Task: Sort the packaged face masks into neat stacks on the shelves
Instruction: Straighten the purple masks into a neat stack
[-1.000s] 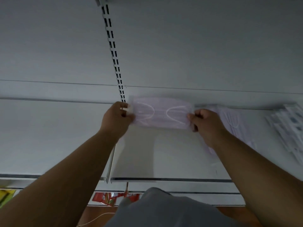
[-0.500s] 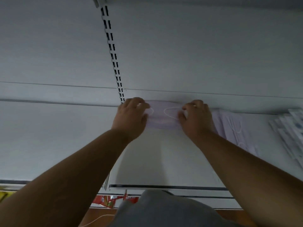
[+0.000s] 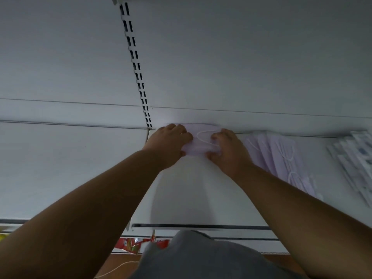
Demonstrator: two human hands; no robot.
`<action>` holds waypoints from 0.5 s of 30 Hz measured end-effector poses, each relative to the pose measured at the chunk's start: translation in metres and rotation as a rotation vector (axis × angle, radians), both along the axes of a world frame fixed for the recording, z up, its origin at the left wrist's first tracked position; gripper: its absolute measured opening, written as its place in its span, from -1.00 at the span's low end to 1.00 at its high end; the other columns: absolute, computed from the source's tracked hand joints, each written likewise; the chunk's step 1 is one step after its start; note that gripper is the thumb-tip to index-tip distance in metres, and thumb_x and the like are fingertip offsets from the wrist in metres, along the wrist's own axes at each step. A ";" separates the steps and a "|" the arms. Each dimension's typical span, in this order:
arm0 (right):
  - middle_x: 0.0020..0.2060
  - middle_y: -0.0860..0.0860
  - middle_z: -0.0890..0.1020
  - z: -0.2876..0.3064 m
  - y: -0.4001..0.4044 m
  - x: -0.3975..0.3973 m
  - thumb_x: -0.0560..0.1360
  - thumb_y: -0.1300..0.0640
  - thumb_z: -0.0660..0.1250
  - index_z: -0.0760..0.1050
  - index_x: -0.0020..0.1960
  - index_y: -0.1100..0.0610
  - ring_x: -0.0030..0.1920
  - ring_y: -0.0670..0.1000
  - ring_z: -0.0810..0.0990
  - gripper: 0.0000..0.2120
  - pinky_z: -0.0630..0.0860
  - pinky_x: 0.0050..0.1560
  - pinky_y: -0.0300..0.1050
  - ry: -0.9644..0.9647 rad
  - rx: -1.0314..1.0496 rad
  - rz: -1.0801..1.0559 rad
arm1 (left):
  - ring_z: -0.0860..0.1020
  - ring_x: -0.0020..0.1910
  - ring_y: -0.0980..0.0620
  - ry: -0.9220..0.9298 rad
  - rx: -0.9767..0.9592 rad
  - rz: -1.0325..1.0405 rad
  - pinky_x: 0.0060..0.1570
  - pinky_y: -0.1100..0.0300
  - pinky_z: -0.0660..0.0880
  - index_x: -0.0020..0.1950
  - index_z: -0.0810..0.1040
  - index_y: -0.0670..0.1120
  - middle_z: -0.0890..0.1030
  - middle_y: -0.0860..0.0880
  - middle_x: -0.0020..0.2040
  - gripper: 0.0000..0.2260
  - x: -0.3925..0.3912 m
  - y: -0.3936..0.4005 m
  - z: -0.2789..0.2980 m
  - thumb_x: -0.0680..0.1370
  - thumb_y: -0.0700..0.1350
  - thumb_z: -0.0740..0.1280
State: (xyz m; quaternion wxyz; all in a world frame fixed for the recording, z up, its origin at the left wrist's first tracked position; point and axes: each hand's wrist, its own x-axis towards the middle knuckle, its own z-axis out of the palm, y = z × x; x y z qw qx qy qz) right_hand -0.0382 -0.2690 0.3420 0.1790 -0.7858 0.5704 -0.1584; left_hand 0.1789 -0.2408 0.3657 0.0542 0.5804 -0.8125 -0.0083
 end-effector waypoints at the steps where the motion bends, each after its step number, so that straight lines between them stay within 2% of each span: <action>1: 0.35 0.20 0.44 -0.001 0.000 -0.001 0.37 0.07 0.53 0.52 0.28 0.17 0.30 0.25 0.48 -0.48 0.45 0.27 0.09 -0.019 0.004 0.011 | 0.41 0.33 -0.07 -0.012 -0.006 0.006 0.30 0.05 0.35 0.39 0.45 0.07 0.45 0.00 0.34 -0.56 -0.001 0.000 0.000 0.52 0.05 0.40; 7: 0.48 0.17 0.32 0.003 0.006 -0.003 0.45 0.05 0.47 0.45 0.34 0.16 0.44 0.19 0.37 -0.49 0.40 0.34 0.07 0.011 0.002 0.020 | 0.42 0.32 -0.11 -0.030 -0.061 -0.003 0.34 0.01 0.33 0.38 0.45 -0.01 0.46 -0.05 0.34 -0.55 -0.014 0.010 -0.001 0.50 -0.03 0.42; 11: 0.53 0.20 0.22 0.015 0.016 -0.022 0.49 -0.07 0.41 0.35 0.45 0.10 0.54 0.18 0.16 -0.40 0.19 0.46 0.04 0.135 -0.019 -0.023 | 0.43 0.31 -0.09 0.033 -0.092 -0.036 0.34 0.03 0.34 0.36 0.47 -0.02 0.48 -0.05 0.32 -0.60 -0.040 0.018 0.004 0.53 -0.08 0.39; 15: 0.48 0.16 0.31 0.028 0.030 -0.055 0.54 0.02 0.36 0.39 0.43 0.16 0.48 0.17 0.26 -0.50 0.20 0.45 0.02 0.074 -0.050 -0.074 | 0.45 0.28 -0.07 0.145 -0.095 -0.063 0.31 0.05 0.36 0.33 0.50 -0.01 0.52 -0.02 0.28 -0.65 -0.077 0.025 0.005 0.55 -0.08 0.34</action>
